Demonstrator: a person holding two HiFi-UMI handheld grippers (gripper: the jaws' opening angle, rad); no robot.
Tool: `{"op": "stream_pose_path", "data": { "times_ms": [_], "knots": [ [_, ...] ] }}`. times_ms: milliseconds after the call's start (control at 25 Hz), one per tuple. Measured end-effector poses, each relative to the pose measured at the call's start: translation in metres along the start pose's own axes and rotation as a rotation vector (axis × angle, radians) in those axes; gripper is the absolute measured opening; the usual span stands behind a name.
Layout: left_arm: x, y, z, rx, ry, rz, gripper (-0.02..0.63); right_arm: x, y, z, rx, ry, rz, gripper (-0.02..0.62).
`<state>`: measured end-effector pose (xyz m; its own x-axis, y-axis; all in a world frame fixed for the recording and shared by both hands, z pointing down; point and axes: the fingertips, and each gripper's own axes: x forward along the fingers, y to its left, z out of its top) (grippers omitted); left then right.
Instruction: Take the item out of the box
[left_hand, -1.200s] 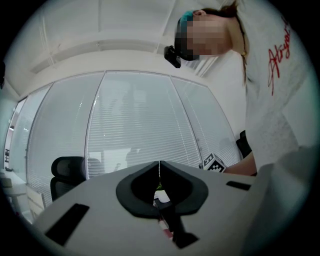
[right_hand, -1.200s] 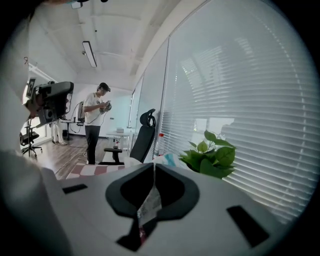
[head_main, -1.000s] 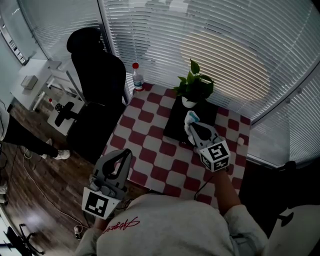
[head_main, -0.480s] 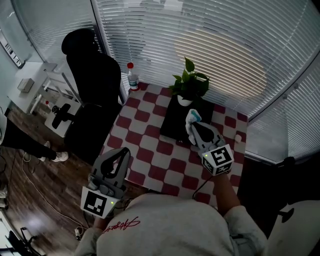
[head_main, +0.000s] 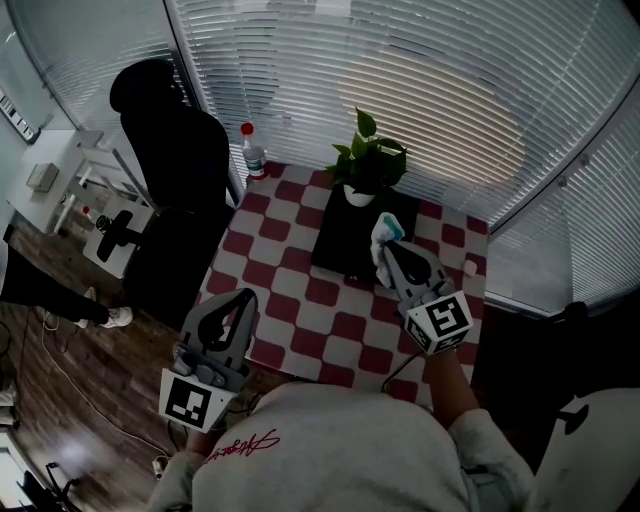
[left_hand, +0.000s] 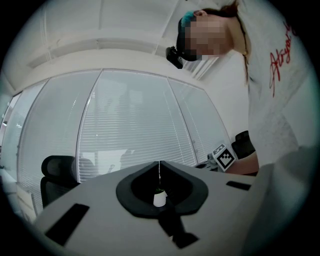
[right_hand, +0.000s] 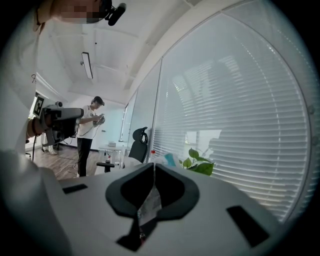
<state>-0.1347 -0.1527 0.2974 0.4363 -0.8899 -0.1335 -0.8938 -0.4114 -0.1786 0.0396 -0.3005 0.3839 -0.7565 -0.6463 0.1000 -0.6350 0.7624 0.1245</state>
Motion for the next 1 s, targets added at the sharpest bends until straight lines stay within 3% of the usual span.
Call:
{"op": "stream_pose_path", "data": {
  "times_ms": [1000],
  "knots": [
    [0.024, -0.010, -0.002, -0.010, -0.018, -0.071, 0.018, -0.043, -0.006, 0.024, 0.035, -0.071, -0.052, 0.021]
  ]
}}
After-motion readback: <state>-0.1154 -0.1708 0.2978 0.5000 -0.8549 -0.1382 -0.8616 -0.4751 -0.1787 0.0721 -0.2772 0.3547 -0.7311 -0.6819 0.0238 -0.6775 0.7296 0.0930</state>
